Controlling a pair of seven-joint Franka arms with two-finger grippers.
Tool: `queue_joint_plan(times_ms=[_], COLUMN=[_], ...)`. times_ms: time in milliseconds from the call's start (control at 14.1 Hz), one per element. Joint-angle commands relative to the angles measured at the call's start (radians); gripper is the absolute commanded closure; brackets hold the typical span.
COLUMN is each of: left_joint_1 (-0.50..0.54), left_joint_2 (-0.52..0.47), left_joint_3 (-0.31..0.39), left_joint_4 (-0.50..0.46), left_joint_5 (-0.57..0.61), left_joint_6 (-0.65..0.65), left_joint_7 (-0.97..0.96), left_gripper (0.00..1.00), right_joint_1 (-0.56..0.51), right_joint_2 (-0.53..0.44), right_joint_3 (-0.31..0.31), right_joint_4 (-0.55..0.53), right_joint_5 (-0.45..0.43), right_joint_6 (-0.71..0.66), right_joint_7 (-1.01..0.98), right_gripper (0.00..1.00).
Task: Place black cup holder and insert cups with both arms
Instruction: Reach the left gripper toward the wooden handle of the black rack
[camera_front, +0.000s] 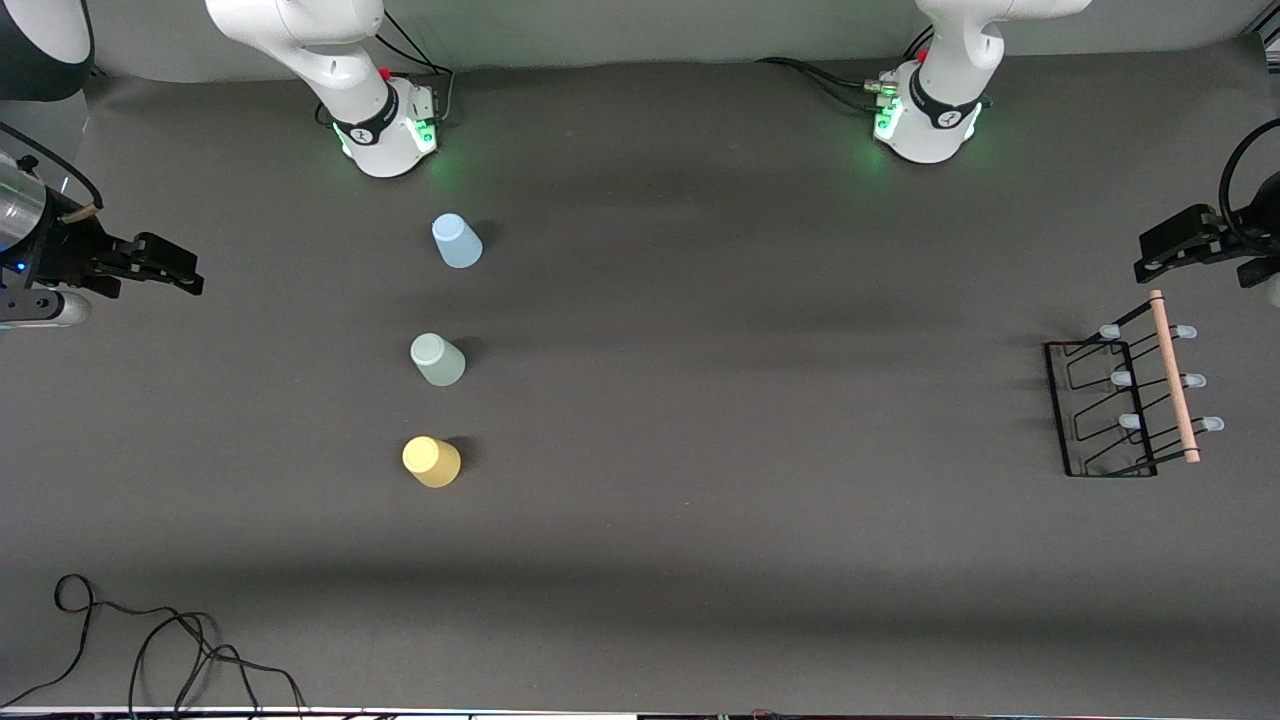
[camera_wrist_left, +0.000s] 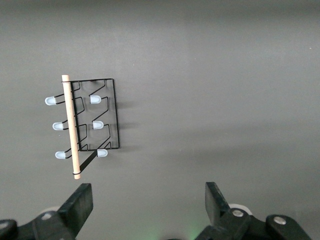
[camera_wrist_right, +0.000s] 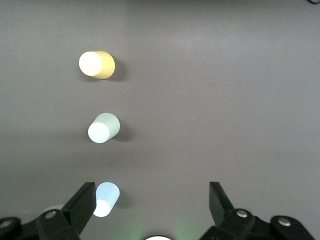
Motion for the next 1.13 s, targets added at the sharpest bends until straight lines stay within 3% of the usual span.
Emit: queue_joint_plan(times_ms=[0,496,780,1063], left_joint_1=[-0.009,-0.013,0.02,0.141], left_joint_2=[-0.001,-0.01,0.04,0.126], left_joint_3=[0.004,0.004,0.014,0.014], left_joint_4=[-0.006,-0.025,-0.081,-0.152], left_joint_5=[-0.012,-0.012,0.002,0.002], left_joint_6=[0.009,-0.032,0.075,0.227], left_joint_7=[-0.013,-0.026,-0.012,0.086], left_gripper=[0.0,0.0,0.0,0.0], right_joint_1=[0.001,0.001,0.001,0.001], right_joint_2=[-0.002,0.004,0.004,0.002], right_joint_3=[0.001,0.001,-0.001,0.001], right_joint_4=[-0.002,0.002,0.002,0.002], right_joint_5=[-0.006,-0.008,-0.008,-0.006], right_joint_6=[0.003,0.005,0.005,0.003], right_joint_7=[-0.008,-0.008,-0.011,-0.012], right_gripper=[0.0,0.0,0.0,0.0])
